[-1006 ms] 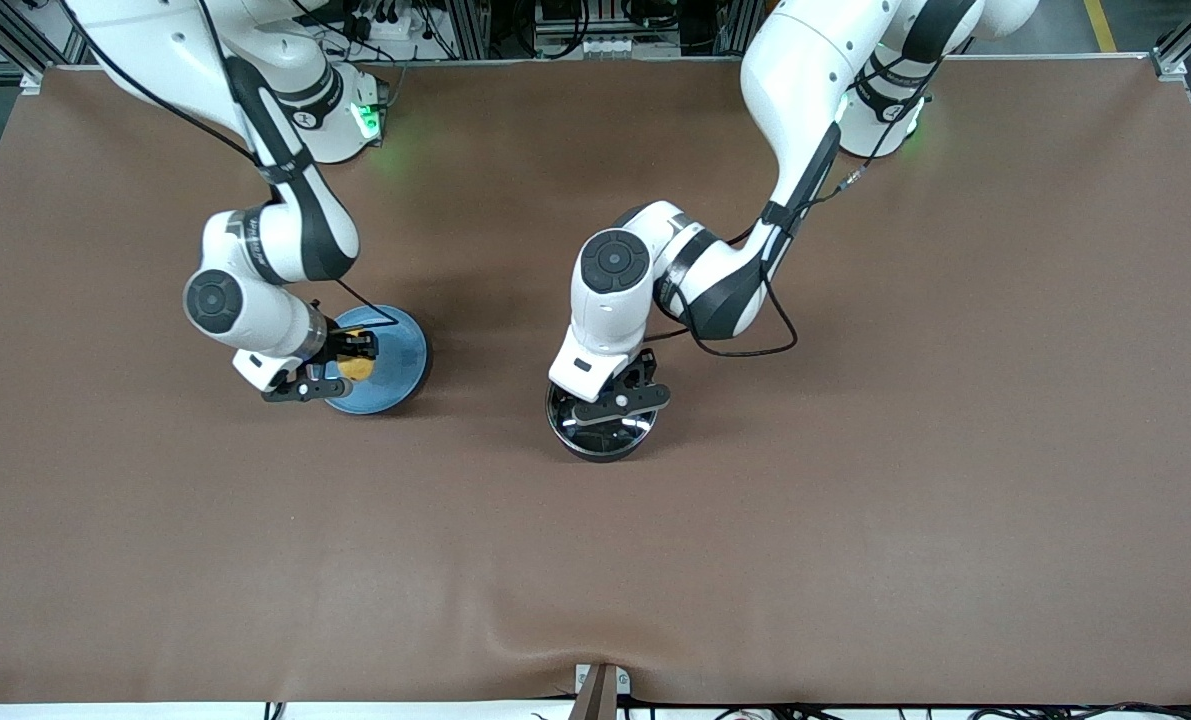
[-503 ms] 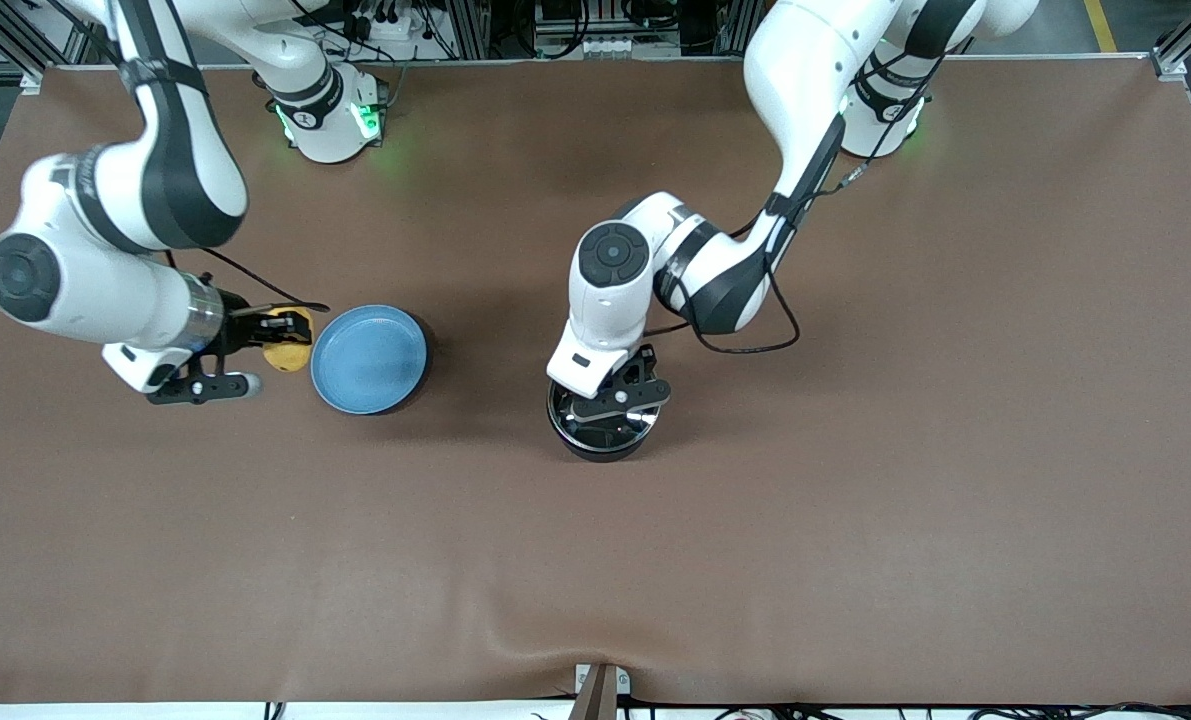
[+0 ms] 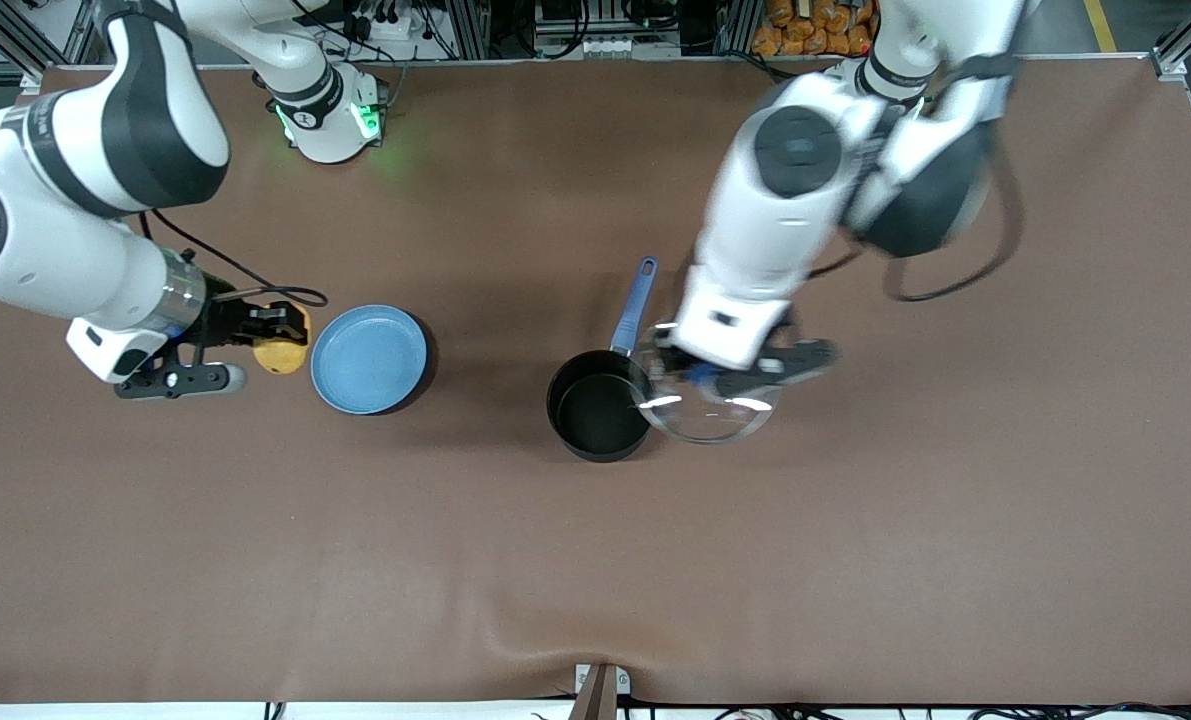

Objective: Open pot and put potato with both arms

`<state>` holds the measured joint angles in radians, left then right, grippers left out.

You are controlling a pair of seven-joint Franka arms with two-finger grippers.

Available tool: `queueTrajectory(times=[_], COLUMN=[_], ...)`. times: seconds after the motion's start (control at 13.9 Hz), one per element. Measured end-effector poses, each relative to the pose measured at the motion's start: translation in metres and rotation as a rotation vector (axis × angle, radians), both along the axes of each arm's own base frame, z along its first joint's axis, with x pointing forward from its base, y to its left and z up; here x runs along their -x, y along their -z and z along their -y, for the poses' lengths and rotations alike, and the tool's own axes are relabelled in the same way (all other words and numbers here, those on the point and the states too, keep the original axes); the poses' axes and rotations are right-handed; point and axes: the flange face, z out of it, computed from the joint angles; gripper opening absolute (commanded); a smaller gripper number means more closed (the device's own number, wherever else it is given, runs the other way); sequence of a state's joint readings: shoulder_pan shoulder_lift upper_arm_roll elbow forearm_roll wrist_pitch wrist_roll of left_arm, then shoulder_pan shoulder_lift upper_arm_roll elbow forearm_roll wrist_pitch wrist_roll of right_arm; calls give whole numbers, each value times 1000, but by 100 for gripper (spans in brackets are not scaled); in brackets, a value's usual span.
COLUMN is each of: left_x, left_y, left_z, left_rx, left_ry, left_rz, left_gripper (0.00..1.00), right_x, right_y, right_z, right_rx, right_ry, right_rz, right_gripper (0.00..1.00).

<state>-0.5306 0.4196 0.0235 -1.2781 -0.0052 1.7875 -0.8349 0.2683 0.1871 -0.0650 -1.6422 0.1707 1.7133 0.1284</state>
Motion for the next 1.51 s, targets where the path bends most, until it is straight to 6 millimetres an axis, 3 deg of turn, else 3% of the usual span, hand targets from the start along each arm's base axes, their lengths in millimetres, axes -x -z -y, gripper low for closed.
queueTrajectory(times=[0.14,0.22,0.36,0.43,0.65,0.86,1.15,1.22,1.29,1.51], left_x=[-19,-26,-37,-39,-36,-16,5,7,8,3], left_y=[-5,3,32,55,135,216,284,295,305,299], left_z=[-84,-126,-194,-218,-263,-308,-308,-307,-306,-305], left_rx=[-18,-30,-41,-42,-36,-32,-30,-30,-31,-28], left_ry=[-10,-10,-38,-59,-101,-103,-91,-88,-88,-89], left_rz=[-20,-42,-81,-90,-67,-5,3,-4,-9,13], left_gripper=[0,0,0,0,0,0,1,58,100,100], right_x=[8,12,15,16,20,16,10,9,9,13], right_y=[-5,-7,-6,0,36,87,148,158,168,198], right_z=[-40,-64,-115,-144,-225,-288,-332,-336,-340,-357], right_rx=[16,31,44,53,99,125,140,137,132,121], right_ry=[29,47,73,75,103,113,116,119,126,132], right_rz=[2,6,34,49,80,116,199,209,217,239], right_gripper=[0,0,0,0,0,0,0,0,0,0])
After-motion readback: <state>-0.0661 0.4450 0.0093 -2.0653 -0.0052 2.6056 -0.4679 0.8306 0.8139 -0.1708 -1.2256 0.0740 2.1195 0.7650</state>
